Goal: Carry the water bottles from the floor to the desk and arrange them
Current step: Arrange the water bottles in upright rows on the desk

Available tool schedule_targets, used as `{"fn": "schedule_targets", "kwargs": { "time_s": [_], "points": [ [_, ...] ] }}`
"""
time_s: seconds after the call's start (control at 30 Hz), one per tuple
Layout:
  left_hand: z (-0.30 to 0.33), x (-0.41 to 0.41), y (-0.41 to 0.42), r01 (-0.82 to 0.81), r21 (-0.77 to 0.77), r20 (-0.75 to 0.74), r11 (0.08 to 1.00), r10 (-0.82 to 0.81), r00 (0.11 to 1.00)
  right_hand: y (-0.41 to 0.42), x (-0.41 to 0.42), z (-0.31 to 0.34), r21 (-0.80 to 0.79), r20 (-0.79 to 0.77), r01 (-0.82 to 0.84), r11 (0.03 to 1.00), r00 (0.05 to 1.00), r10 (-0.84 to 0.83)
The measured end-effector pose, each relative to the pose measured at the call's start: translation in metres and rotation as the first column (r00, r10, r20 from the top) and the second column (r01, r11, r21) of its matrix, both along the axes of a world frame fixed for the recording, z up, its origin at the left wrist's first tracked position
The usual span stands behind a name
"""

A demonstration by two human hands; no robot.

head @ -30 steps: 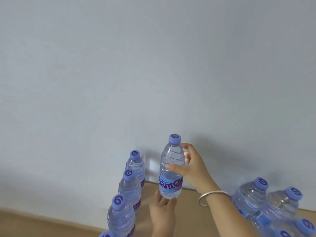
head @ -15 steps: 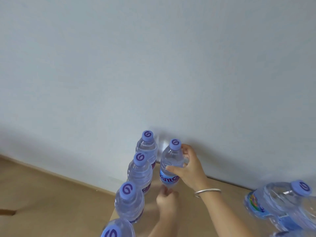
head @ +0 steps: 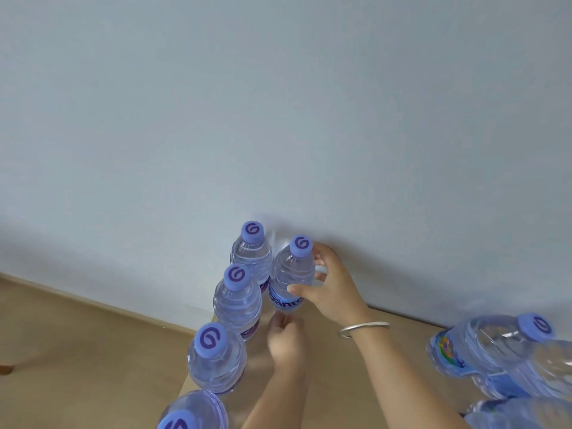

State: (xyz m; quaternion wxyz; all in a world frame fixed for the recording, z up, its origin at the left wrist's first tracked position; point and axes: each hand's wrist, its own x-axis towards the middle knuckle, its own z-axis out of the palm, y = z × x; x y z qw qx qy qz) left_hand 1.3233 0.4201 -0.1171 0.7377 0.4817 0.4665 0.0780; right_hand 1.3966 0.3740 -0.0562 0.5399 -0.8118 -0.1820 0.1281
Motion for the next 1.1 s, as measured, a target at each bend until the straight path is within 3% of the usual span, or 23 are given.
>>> {"fn": "schedule_targets", "kwargs": {
  "time_s": [0.13,0.43,0.53,0.63,0.67,0.73,0.8,0.83,0.97,1.1],
  "points": [
    [0.005,-0.001,0.005,-0.087,-0.144,0.057,0.986,0.096,0.994,-0.002,0.000,0.000,0.019,0.015,-0.025,0.999,1.000,0.025],
    [0.000,-0.004,0.002,-0.005,-0.124,0.025,0.992,0.008,1.000,0.000,-0.009,0.001,-0.070,0.107,0.050,0.996,0.993,-0.042],
    [0.005,-0.013,-0.008,0.149,-0.089,0.015,0.985,-0.149,0.989,-0.008,-0.017,0.005,-0.106,0.087,0.082,0.991,0.993,-0.073],
    [0.008,-0.030,-0.027,0.426,0.032,-0.034,0.904,-0.425,0.905,-0.030,-0.032,0.012,-0.149,0.163,0.117,0.982,0.982,-0.092],
    [0.008,-0.036,-0.033,0.488,0.056,-0.048,0.871,-0.485,0.873,-0.041,-0.040,0.015,-0.115,0.260,0.226,0.967,0.947,-0.190],
    [0.008,-0.047,-0.043,0.567,0.111,-0.067,0.816,-0.563,0.824,-0.067,-0.055,0.022,0.044,0.450,0.517,0.855,0.754,-0.479],
    [0.011,-0.056,-0.047,0.616,0.155,-0.092,0.772,-0.610,0.787,-0.094,-0.067,0.030,0.190,0.508,0.714,0.674,0.516,-0.690],
    [0.012,-0.059,-0.050,0.633,0.175,-0.100,0.754,-0.626,0.773,-0.107,-0.070,0.033,0.218,0.502,0.769,0.601,0.440,-0.745],
    [0.022,-0.067,-0.061,0.689,0.208,-0.077,0.695,-0.690,0.720,-0.136,-0.073,0.037,0.221,0.435,0.877,0.426,0.302,-0.848],
    [0.031,-0.069,-0.067,0.714,0.231,-0.047,0.661,-0.725,0.687,-0.146,-0.059,0.034,0.196,0.251,0.936,0.293,0.241,-0.938]
  ]
}}
